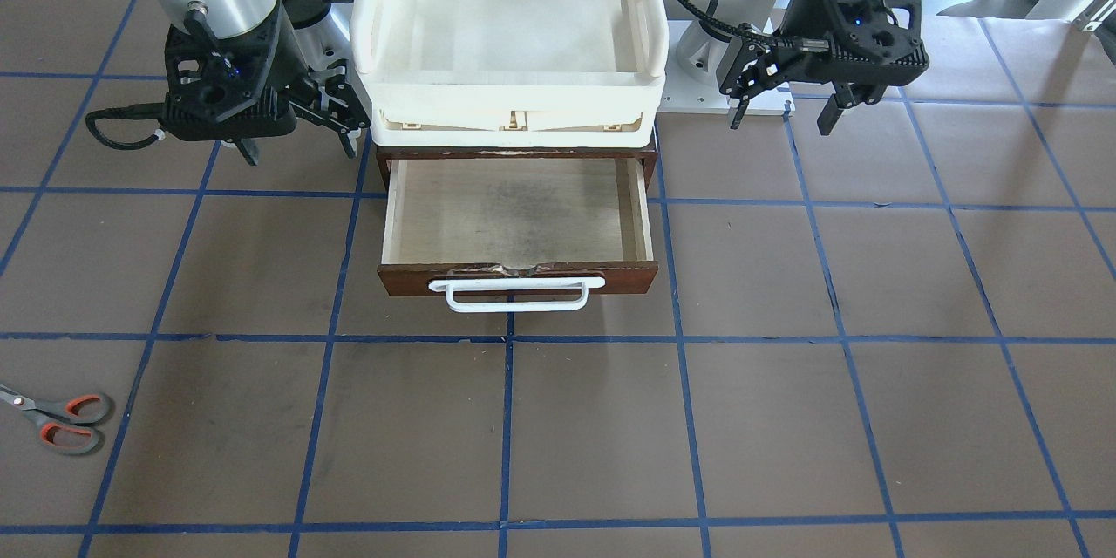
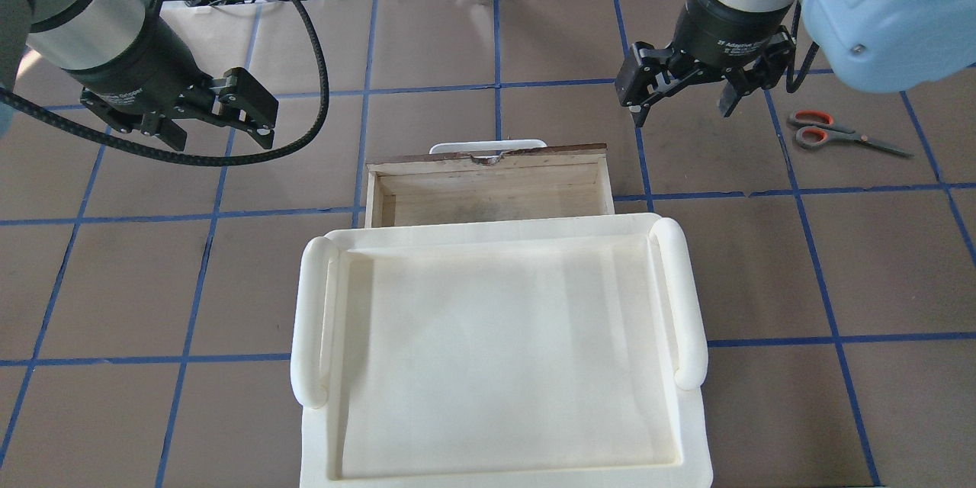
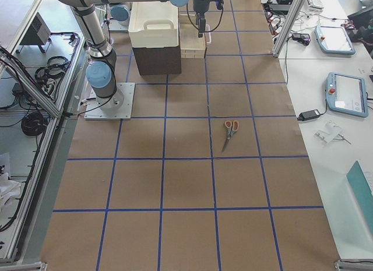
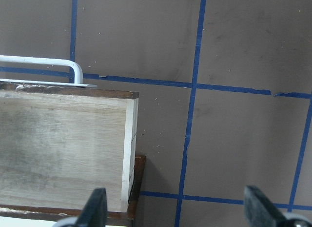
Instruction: Put scissors in drawer and close it
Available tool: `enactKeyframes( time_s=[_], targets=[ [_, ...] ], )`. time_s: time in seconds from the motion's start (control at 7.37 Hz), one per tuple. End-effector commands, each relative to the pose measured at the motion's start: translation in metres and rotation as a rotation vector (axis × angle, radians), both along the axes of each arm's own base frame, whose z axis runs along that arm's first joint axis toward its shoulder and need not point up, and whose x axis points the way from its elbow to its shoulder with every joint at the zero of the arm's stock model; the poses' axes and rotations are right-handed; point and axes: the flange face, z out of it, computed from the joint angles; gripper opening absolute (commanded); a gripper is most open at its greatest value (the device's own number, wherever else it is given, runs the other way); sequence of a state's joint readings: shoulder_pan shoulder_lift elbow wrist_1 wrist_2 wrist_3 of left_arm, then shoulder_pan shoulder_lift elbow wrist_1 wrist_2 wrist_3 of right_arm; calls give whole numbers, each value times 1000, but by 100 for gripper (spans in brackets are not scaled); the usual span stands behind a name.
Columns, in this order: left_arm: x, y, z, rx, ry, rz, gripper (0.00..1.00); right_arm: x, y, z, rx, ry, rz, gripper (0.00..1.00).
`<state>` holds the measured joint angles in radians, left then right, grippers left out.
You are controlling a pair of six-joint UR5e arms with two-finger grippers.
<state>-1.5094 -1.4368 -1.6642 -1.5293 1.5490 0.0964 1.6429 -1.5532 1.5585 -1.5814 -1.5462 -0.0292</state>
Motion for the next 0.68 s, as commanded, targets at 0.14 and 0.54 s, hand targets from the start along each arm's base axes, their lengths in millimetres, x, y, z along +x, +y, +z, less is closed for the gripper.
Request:
enactKeyframes(
  time_s=[0.14,0.54],
  targets=[
    [0,0,0,-1,1,0,100,0,0,0,0,5,14,100],
    [1,1,1,-2,0,1,100,-5,-2,-2,7,5,114,99]
  ],
)
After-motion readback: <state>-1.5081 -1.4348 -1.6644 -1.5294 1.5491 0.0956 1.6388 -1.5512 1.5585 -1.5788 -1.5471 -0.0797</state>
